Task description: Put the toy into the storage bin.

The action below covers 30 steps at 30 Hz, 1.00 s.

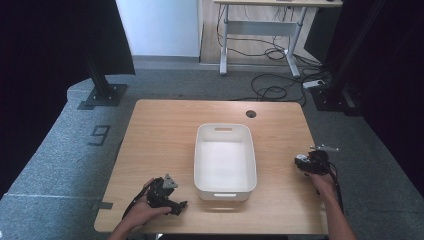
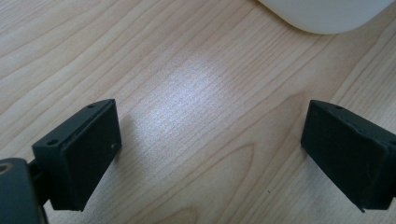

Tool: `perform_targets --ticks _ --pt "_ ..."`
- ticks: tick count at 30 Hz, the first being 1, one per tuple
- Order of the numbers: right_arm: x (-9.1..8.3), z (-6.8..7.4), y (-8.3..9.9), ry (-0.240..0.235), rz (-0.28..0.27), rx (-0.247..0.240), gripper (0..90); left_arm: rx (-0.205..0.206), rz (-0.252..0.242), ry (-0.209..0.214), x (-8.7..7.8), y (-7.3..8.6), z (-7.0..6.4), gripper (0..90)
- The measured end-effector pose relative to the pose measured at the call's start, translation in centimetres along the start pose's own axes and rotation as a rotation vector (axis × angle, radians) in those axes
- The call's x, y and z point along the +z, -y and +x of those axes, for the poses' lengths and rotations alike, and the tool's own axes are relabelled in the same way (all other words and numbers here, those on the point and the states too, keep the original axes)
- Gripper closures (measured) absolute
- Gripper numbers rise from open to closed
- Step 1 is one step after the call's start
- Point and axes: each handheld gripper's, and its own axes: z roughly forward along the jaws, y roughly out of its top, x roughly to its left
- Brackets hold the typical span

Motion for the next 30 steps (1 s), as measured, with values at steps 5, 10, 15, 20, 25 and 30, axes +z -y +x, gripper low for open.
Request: perform_targets --ticks 5,10,15,20,25,30 --pt "0.2 0.1 0.1 0.024 0.01 -0.015 48.7 0.0 0.0 -0.001 0.0 0.0 0.0 5.3" --pt "0.1 0.0 0.0 0.025 0.014 -0.018 49.9 -0.003 0.0 0.0 0.0 0.1 0.0 5.3" --pt "0.0 -0.1 -0.1 0.023 0.026 0.0 50.1 -0.004 0.0 0.0 -0.1 0.1 -0.1 5.3" --pt "-0.3 -0.3 -0.2 0.015 0.025 0.013 50.2 -0.003 0.003 -0.003 -0.1 0.1 -0.1 5.5" --pt "-0.9 0.0 -0.6 0.002 0.01 0.016 50.2 -0.001 0.003 -0.001 -0.2 0.2 -0.1 5.4" --pt "-1.1 0.3 -0.8 0.0 0.011 0.015 50.2 -0.001 0.004 -0.001 -0.2 0.2 -0.1 5.4"
